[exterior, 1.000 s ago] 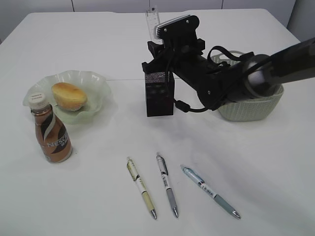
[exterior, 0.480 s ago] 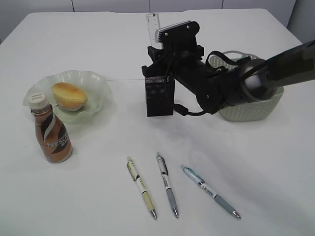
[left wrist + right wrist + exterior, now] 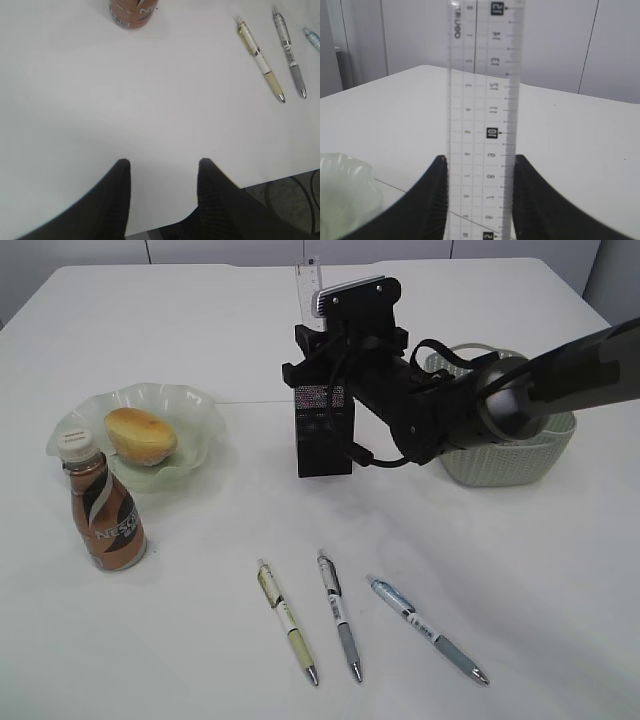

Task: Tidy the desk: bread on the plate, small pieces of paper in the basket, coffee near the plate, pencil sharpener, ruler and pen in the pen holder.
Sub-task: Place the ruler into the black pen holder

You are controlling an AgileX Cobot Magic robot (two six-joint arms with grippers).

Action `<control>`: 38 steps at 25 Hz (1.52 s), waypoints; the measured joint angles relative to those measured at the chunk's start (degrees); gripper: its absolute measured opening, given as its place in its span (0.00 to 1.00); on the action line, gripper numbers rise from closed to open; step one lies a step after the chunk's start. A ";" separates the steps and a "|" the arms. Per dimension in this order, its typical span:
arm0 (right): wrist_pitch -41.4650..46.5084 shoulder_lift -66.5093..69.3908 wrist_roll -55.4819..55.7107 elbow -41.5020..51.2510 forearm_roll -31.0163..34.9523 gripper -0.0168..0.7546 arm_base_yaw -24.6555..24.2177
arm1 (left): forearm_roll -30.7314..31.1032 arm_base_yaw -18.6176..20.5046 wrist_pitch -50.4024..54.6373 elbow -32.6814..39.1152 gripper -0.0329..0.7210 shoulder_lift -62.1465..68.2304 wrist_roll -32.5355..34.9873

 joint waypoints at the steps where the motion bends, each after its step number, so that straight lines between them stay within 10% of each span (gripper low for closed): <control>1: 0.14 0.10 0.11 -0.09 0.00 0.40 0.00 | 0.00 0.00 0.00 0.00 0.47 0.00 0.00; 38: 15.42 0.29 7.58 -1.15 0.91 0.55 0.00 | 0.00 0.00 0.00 0.00 0.46 0.00 0.00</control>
